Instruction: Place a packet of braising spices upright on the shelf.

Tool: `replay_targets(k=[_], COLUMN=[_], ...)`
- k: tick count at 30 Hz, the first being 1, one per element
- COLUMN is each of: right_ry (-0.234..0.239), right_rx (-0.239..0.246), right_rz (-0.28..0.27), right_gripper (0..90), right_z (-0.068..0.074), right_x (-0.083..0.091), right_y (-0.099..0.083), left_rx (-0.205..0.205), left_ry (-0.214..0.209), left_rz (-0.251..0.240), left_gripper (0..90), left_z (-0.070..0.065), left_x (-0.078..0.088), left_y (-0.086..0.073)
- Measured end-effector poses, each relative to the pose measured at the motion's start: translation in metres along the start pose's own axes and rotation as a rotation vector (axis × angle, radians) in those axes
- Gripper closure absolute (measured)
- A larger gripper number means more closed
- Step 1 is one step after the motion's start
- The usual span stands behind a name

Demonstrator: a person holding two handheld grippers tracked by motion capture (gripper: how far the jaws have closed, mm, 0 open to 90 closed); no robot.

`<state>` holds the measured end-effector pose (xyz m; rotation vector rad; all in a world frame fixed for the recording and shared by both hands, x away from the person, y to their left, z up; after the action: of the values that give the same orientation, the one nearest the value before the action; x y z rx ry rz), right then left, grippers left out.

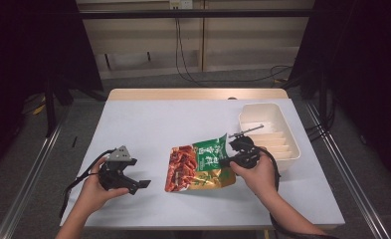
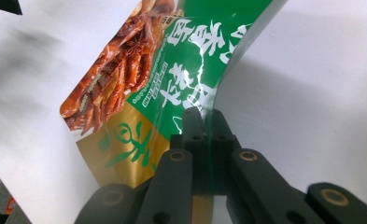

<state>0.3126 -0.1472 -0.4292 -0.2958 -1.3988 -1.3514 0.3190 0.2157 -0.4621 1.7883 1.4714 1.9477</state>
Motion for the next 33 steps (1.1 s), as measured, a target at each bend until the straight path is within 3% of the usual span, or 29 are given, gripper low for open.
replay_targets(k=[6, 18, 22, 30, 33], right_ry=[0.013, 0.023, 0.017, 0.004, -0.001], right_rx=[0.002, 0.025, 0.010, 0.012, 0.035], right_rz=[0.020, 0.067, 0.091, 0.132, 0.145], right_gripper=[90.0, 90.0, 90.0, 90.0, 90.0], right_z=[0.003, 0.011, 0.013, 0.019, 0.024], right_x=[0.005, 0.014, 0.016, 0.019, 0.021], right_y=[0.012, 0.040, 0.049, 0.064, 0.071], left_rx=[0.006, 0.000, 0.000, -0.002, -0.010], left_ry=[0.001, 0.006, -0.009, 0.005, -0.003], left_rz=[-0.019, -0.009, -0.025, -0.023, -0.017], left_gripper=[4.2, 4.3, 4.3, 4.5, 4.6], left_z=[0.000, 0.000, 0.000, 0.000, 0.000], left_x=[0.000, 0.003, 0.003, 0.004, 0.004], left_y=[0.000, 0.001, 0.002, 0.002, 0.002])
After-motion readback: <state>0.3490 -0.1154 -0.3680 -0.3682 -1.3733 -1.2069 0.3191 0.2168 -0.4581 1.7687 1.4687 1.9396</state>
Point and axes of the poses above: each handheld gripper's, and its own axes: x roughly backward along the jaws, y roughly out of its top, z roughly to its left, the point moved 2 cm from there along -x, roughly forward along the jaws, and after that the axes turned 5 degrees about x, right-handed, at the moved point
